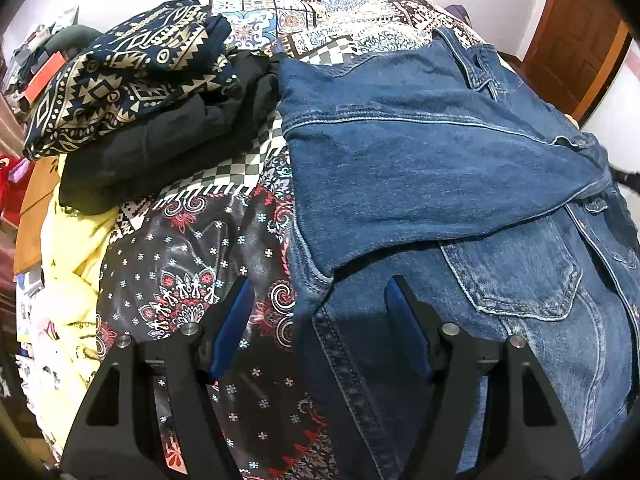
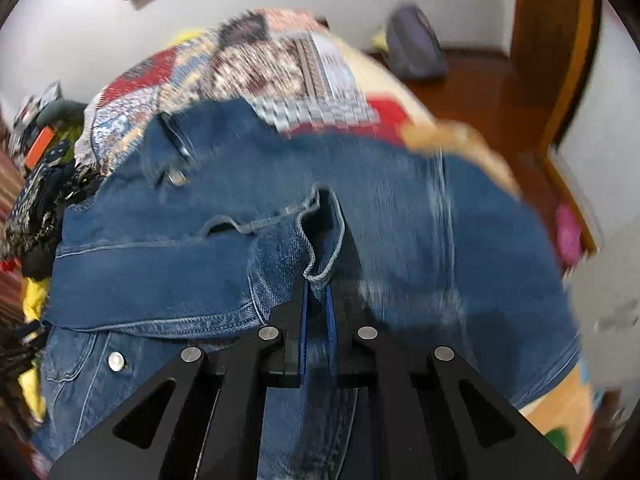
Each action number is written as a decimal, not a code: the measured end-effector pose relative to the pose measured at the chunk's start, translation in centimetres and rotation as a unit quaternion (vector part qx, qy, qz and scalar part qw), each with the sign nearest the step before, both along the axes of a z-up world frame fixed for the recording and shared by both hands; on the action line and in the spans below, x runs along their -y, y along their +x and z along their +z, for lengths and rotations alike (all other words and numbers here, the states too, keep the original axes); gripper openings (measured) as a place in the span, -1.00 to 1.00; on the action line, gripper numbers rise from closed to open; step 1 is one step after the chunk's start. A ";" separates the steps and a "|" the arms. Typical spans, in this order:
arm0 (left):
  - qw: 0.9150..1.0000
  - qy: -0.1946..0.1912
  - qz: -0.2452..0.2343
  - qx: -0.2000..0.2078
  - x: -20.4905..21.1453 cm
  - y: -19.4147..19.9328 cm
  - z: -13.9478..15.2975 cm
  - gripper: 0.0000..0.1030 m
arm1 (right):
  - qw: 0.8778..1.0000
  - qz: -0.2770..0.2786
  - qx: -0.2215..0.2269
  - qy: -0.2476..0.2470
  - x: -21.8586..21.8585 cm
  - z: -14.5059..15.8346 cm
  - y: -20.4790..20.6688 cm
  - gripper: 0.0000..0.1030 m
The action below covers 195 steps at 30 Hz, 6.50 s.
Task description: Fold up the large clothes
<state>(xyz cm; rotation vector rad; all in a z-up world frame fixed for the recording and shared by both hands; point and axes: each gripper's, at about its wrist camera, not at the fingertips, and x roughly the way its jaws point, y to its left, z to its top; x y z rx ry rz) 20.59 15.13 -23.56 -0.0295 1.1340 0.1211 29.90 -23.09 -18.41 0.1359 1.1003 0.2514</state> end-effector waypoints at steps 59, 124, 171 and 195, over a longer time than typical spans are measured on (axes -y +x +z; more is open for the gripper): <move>0.999 0.033 0.009 0.030 1.5 1.7 0.2 0.32 | 0.998 0.011 0.022 -0.062 -0.4 3.0 2.8 -0.66; 0.988 -0.022 -0.111 0.109 12.5 6.8 5.5 0.37 | 0.947 -0.318 -0.026 0.040 17.9 -0.8 -0.5 -0.69; 0.990 -0.025 -0.059 0.124 9.0 3.1 7.1 0.63 | 0.993 -0.086 0.004 0.083 3.5 4.6 -3.5 0.21; 0.994 -0.034 -0.049 0.092 9.7 5.3 4.7 0.63 | 0.953 -0.274 -0.003 0.133 12.7 -0.3 1.6 -0.83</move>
